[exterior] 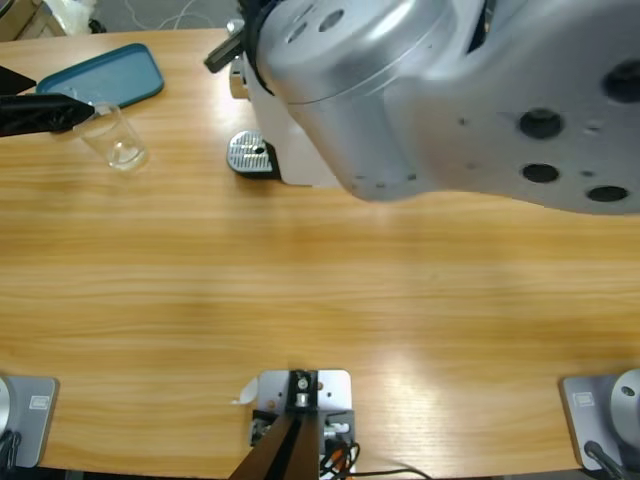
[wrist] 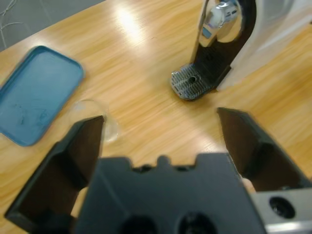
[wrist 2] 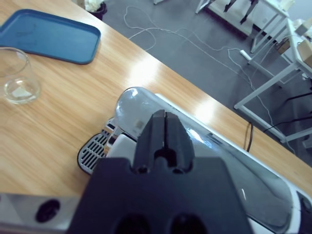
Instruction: Pour coffee
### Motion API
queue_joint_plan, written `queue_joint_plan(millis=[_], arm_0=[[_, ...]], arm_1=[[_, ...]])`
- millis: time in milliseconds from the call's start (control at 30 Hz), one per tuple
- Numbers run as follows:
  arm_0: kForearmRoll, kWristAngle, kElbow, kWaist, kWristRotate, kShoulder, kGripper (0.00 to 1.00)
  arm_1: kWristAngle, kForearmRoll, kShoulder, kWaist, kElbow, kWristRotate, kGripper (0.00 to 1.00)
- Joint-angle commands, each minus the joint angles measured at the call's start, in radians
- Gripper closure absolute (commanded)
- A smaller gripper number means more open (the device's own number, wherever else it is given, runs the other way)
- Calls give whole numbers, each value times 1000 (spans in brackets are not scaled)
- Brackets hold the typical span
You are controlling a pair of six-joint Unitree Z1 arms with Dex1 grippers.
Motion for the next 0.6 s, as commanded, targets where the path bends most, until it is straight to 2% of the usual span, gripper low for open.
queue_joint_plan(millis=[33,133,233,367,467,500,600], arm_0=[[18,-15,35,-1,3,25,4],[18,-15,35,-2,4,27,4],[18,-15,35,-2,3,29,4],[17,-15,35,-1,3,29,16],[17,-15,31,-2,3,25,12],[17,-15,30,-2,3,23,9],[17,-13,26,-1,1,12,9]], arm_1=[[29,5,159,-16,128,21,1000],[18,5,129,-23,122,9,1000],[34,4,21,-31,121,-22,1000],[180,15,-215,-68,95,-47,1000],[270,176,-349,-81,9,-50,978],[281,246,-399,-81,-15,-49,720],[331,389,-534,-81,-7,-20,390]])
